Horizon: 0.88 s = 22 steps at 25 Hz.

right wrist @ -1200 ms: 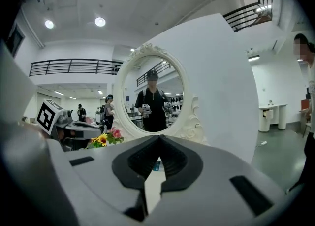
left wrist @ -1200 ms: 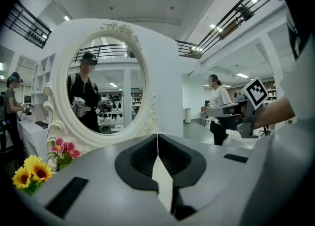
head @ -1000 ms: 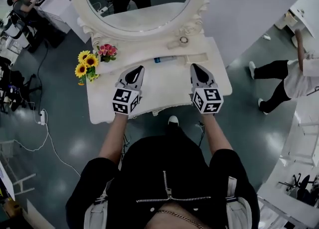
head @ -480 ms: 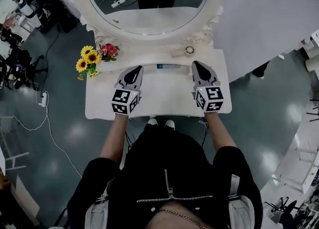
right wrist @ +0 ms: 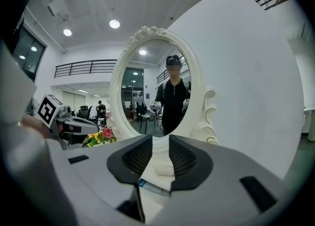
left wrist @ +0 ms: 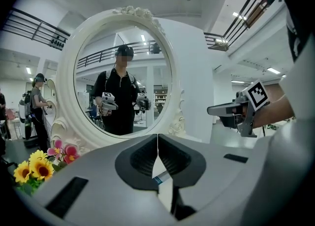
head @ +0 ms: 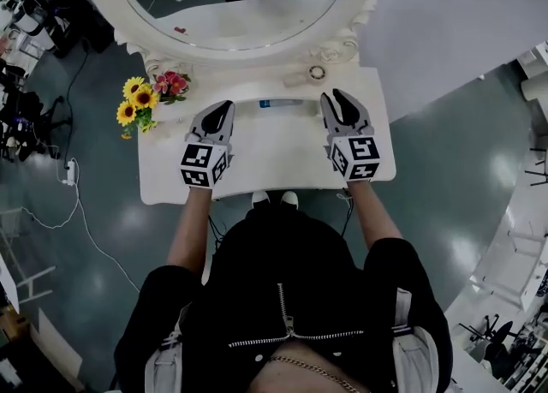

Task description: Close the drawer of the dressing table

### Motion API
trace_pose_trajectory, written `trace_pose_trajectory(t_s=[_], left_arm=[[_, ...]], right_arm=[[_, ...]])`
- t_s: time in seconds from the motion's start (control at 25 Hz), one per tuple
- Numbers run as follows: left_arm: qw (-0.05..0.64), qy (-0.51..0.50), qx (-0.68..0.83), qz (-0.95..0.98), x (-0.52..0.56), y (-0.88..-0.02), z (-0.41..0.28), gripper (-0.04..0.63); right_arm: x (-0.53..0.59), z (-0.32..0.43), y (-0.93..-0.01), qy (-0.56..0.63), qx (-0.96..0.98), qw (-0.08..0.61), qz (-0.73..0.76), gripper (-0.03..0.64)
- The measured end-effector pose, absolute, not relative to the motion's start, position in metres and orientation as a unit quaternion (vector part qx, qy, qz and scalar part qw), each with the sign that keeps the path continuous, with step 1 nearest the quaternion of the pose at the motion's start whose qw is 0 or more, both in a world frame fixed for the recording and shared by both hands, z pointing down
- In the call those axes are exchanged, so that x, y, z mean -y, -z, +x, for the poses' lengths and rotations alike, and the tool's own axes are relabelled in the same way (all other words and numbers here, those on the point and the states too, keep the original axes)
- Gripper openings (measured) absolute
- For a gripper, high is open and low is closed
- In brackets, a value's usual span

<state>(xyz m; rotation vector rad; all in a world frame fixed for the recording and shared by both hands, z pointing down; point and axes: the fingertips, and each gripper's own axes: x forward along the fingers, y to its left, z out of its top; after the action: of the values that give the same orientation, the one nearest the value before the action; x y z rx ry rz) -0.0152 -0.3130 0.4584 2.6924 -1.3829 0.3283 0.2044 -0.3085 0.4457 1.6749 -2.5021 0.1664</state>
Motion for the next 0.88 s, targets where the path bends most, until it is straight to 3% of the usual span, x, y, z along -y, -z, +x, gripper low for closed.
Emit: trace_pose_trajectory(t_s=[0.28,0.88], left_arm=[[0.057,-0.113,0.443,0.888,0.322,-0.469,-0.013,0.021],[0.082,-0.141,0.410,0.897,0.325,-0.500,0.014,0.021]], right_arm=[[0.308,0.215,-0.458,-0.056,0.813,0.078,0.574,0.161],[0.282,0.279,-0.571,-0.190,0.747,0.114,0.626,0.175]])
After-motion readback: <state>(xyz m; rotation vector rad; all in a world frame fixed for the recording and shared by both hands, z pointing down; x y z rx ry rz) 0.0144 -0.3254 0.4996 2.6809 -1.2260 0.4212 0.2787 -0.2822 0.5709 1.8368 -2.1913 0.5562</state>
